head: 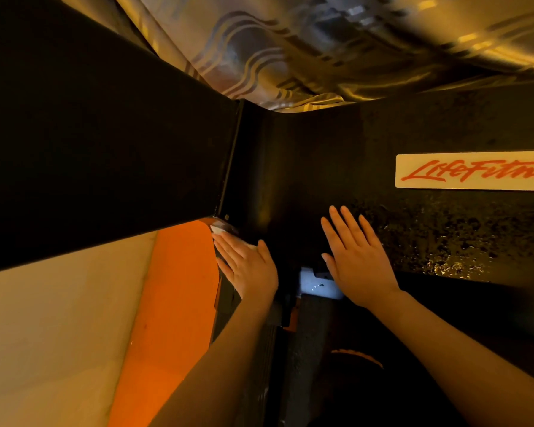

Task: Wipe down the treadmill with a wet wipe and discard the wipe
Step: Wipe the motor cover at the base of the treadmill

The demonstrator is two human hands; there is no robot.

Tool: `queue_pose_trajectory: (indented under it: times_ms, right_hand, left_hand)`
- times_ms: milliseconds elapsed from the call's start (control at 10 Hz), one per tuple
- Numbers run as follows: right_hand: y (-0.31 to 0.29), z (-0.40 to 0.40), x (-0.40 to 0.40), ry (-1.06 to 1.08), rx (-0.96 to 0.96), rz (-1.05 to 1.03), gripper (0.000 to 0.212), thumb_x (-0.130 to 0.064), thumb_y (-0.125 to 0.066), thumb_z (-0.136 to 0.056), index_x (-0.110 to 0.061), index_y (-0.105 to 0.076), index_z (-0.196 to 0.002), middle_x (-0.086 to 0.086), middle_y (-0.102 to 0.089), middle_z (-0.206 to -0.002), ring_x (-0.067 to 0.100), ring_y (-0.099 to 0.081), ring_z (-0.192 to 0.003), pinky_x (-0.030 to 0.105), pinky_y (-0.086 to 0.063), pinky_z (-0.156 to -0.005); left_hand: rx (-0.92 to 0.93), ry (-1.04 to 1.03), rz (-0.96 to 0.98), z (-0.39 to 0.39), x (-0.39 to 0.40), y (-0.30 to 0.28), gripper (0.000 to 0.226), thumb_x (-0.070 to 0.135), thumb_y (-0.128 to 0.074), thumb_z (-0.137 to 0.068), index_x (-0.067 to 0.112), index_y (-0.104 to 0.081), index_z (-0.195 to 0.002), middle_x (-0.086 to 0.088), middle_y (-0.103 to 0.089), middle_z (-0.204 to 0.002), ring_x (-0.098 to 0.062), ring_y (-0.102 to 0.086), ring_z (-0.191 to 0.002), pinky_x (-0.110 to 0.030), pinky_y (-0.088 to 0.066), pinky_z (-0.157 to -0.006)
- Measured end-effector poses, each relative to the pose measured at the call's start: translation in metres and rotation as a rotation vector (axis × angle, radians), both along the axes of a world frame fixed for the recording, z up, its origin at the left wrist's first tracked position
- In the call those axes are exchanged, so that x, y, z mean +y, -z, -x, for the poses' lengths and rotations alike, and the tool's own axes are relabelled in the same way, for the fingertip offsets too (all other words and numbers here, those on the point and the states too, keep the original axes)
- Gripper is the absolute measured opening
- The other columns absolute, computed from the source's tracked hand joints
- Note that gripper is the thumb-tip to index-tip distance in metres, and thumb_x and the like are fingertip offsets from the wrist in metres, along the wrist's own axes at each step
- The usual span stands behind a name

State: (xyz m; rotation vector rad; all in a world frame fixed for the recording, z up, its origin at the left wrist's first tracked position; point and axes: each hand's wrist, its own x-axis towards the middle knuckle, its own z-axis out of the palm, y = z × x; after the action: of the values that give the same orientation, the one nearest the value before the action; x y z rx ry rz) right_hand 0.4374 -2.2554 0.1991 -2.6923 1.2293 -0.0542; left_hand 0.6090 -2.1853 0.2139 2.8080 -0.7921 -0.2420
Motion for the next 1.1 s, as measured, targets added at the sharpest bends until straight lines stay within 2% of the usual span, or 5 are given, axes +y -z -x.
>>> queue_pose_trajectory:
  times_ms: [100,700,900,1000,1100]
  right_hand:
    - [0.0,0.0,0.0,-0.001,0.001,0.003,0.066,-0.044,-0.022,-0.098,-0.006,-0.033,-0.151,0.018,-0.025,-0.159,0.033,-0.02,-0.149,0.049,-0.015,-0.119]
    - [-0.002,0.001,0.0,-0.014,-0.007,0.01,0.066,-0.043,-0.022,-0.098,-0.004,-0.034,-0.15,0.019,-0.026,-0.159,0.034,-0.021,-0.148,0.049,-0.015,-0.119]
    - [-0.003,0.001,0.0,-0.016,-0.027,0.018,0.066,-0.042,-0.024,-0.097,-0.003,-0.035,-0.149,0.021,-0.029,-0.157,0.035,-0.024,-0.147,0.05,-0.017,-0.119]
    - [-0.004,0.001,-0.001,-0.021,-0.035,0.019,0.066,-0.042,-0.024,-0.098,-0.002,-0.036,-0.149,0.021,-0.029,-0.157,0.035,-0.024,-0.147,0.05,-0.018,-0.119]
    - [-0.004,0.002,0.0,-0.015,-0.035,0.025,0.066,-0.042,-0.025,-0.097,-0.002,-0.036,-0.149,0.02,-0.029,-0.157,0.035,-0.024,-0.147,0.05,-0.018,-0.119]
  left_hand:
    - [-0.035,0.006,0.05,-0.001,-0.01,0.0,0.08,0.039,-0.04,-0.102,0.001,0.008,-0.153,-0.015,0.007,-0.163,-0.025,0.007,-0.151,-0.038,0.004,-0.121]
    - [0.048,0.034,-0.094,0.022,0.086,0.015,0.072,0.057,-0.001,-0.091,0.018,0.019,-0.149,-0.005,0.017,-0.162,-0.017,0.02,-0.147,-0.036,0.012,-0.119]
    - [0.001,0.238,-0.14,0.039,0.092,0.02,0.069,0.05,-0.005,-0.094,0.017,0.011,-0.153,0.001,0.018,-0.16,-0.015,0.021,-0.147,-0.036,0.015,-0.118]
    - [0.046,0.097,-0.138,0.019,0.101,0.016,0.067,0.052,0.0,-0.092,0.023,0.021,-0.149,0.001,0.024,-0.16,-0.01,0.03,-0.143,-0.034,0.02,-0.117]
    - [0.103,-0.049,-0.113,0.008,0.096,0.013,0.063,0.041,-0.017,-0.103,0.019,0.018,-0.151,-0.002,0.02,-0.162,-0.014,0.024,-0.146,-0.037,0.013,-0.119]
